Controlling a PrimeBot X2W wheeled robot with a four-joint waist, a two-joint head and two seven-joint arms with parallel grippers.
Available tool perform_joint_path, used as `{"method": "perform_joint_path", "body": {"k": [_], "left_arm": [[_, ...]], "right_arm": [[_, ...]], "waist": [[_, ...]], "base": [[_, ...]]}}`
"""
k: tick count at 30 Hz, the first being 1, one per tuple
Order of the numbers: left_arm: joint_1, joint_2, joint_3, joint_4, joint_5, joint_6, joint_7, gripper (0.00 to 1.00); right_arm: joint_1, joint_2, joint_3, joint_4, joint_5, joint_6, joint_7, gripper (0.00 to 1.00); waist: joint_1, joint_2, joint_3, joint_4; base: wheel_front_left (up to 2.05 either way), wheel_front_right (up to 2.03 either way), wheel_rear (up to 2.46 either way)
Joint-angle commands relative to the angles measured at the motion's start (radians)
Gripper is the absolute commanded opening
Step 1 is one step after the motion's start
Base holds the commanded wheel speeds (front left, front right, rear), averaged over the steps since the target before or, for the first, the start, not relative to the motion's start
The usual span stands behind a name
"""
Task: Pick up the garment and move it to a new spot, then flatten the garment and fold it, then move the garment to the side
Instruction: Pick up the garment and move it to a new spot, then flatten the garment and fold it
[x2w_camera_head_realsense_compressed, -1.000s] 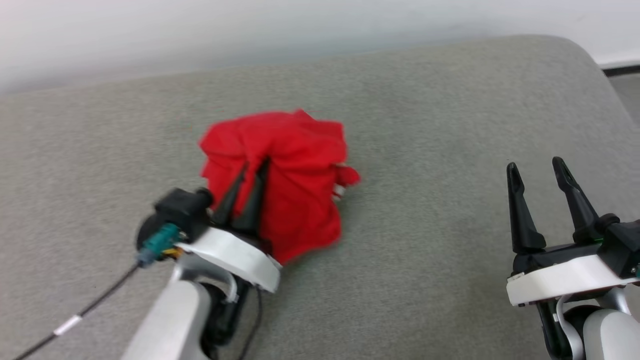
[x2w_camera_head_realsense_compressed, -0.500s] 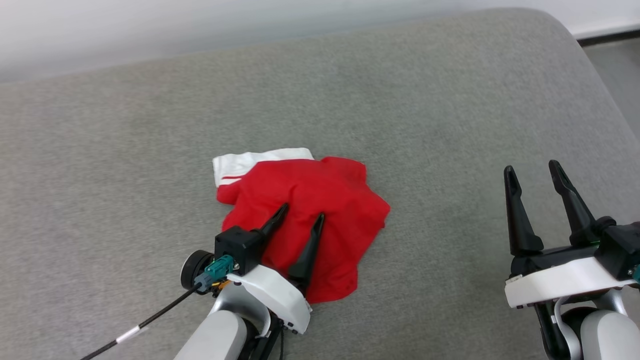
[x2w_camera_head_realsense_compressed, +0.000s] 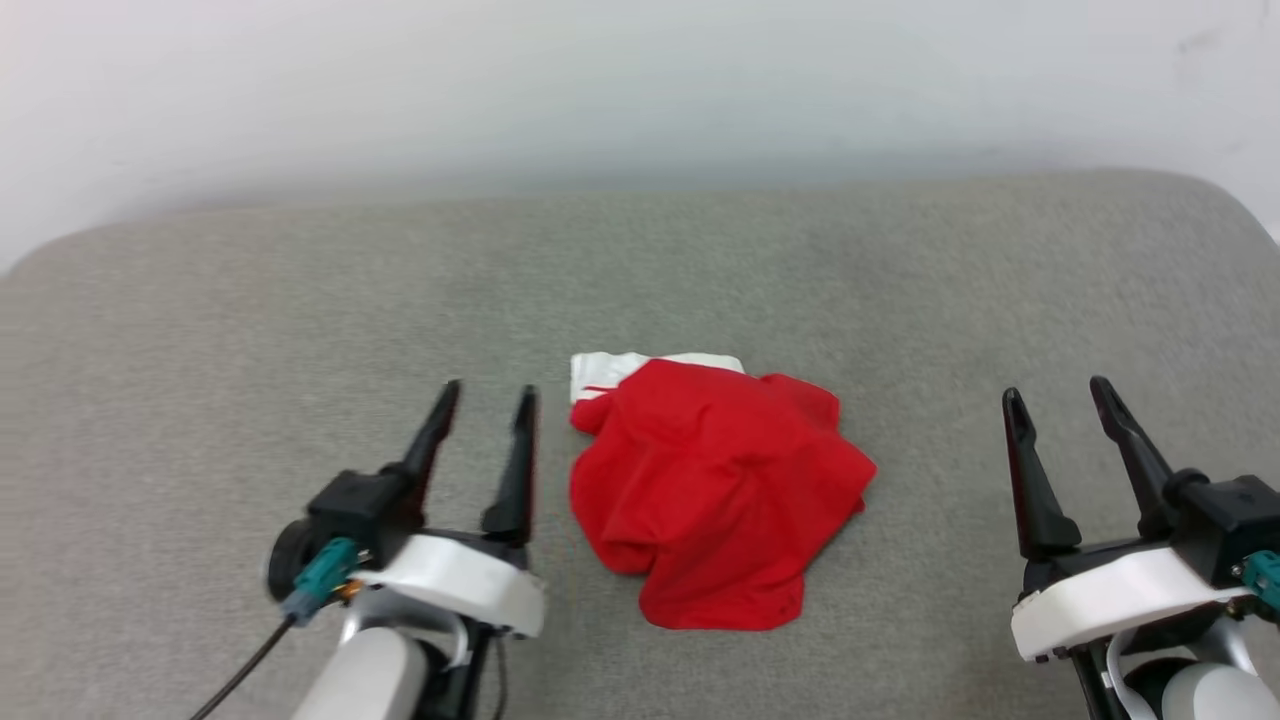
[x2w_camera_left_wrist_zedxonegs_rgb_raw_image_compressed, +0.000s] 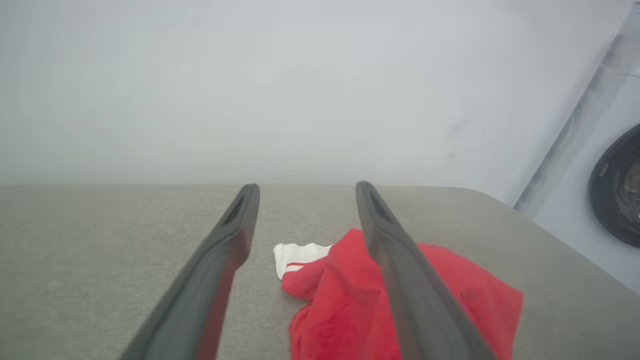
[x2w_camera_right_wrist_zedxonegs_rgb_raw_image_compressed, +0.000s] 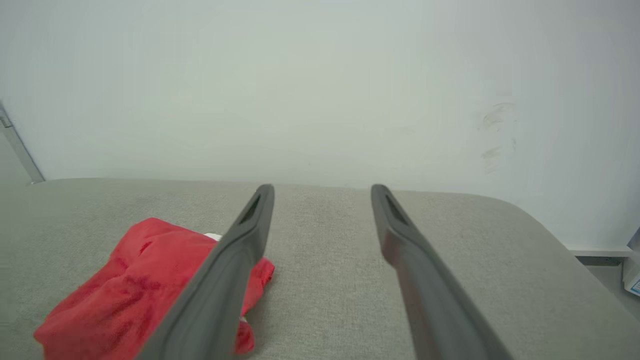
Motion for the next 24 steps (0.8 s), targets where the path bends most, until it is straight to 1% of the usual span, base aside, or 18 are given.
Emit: {"method": "perform_joint_path", "body": {"k": [1,5,11,17,24], "left_arm": [[0.016,0.011,0.009,0.001,-0.003,0.005,-0.006,1.0],[0.053,0.049,0.064,0.005,-0.01,0.021,-0.01,1.0],[0.123,0.095,0.122,0.006,-0.019,0.032,-0.013,1.0],[0.159,0.106,0.118,0.0,-0.021,0.026,-0.012,1.0],[0.155,0.105,0.107,-0.001,-0.024,0.027,-0.003,1.0]], "right_arm": [[0.017,0.001,-0.001,-0.004,-0.003,-0.001,0.003,1.0],[0.039,0.001,0.003,-0.008,-0.002,-0.001,0.017,1.0],[0.073,0.001,0.016,-0.01,-0.009,-0.001,0.038,1.0],[0.094,0.001,0.007,-0.014,-0.014,-0.001,0.048,1.0],[0.094,0.001,0.004,-0.014,-0.007,-0.001,0.048,1.0]], "waist": [[0.0001,-0.0001,-0.038,0.038],[0.0001,-0.0001,-0.062,0.057],[0.0001,-0.0001,-0.088,0.06],[0.0001,-0.0001,-0.09,0.056],[0.0001,-0.0001,-0.086,0.053]], "base": [[0.0,0.0,0.0],[0.0,0.0,0.0],[0.0,0.0,0.0],[0.0,0.0,0.0],[0.0,0.0,0.0]]}}
